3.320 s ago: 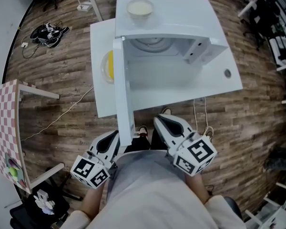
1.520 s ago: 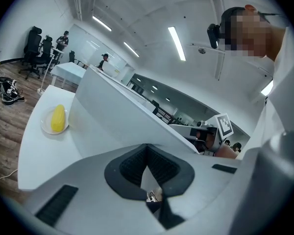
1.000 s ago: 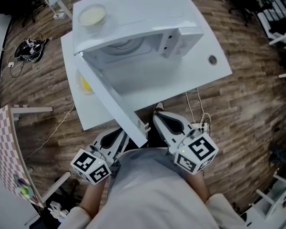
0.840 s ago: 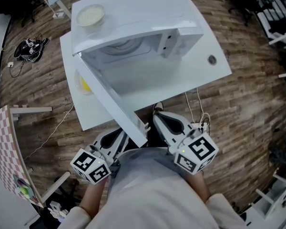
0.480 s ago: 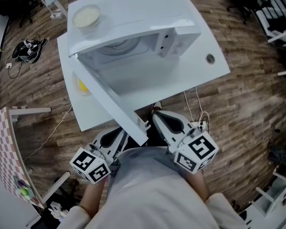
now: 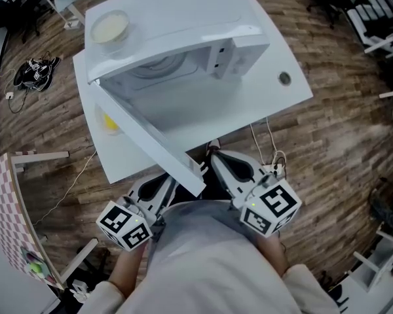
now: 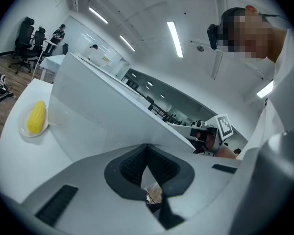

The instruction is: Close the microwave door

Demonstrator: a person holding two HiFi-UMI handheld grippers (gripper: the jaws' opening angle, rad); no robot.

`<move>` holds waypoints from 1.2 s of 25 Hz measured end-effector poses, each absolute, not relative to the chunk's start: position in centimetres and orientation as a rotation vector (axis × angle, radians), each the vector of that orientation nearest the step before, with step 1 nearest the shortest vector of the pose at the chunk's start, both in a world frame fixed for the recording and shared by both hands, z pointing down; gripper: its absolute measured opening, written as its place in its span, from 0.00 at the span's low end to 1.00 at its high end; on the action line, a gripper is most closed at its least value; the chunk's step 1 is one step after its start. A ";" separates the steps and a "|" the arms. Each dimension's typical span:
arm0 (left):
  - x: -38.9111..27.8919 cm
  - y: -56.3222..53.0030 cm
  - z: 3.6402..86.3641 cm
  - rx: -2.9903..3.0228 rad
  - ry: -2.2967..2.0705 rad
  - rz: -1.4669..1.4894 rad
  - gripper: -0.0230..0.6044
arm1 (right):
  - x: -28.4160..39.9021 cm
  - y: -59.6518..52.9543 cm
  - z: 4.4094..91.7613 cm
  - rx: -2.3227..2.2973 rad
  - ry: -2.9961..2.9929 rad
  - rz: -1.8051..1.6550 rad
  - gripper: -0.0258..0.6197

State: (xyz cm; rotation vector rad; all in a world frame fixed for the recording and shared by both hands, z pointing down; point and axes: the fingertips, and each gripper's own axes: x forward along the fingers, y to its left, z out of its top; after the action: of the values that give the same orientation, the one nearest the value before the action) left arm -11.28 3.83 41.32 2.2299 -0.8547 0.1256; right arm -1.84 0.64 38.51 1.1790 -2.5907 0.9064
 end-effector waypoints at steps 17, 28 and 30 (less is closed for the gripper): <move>-9.6 2.0 41.1 2.215 -0.782 0.093 0.06 | -0.2 -0.2 38.7 1.233 -2.560 0.906 0.08; -8.5 0.9 41.2 2.227 -0.756 0.104 0.06 | 0.6 -1.1 38.9 1.242 -2.553 0.907 0.08; -8.4 0.7 41.3 2.228 -0.755 0.106 0.06 | 0.8 -1.4 39.1 1.245 -2.552 0.908 0.08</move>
State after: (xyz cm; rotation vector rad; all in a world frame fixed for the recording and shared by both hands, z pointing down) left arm -8.38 0.69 41.26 2.2283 -0.7554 0.1056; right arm 0.77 -1.36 39.06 1.2450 -2.5518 0.9082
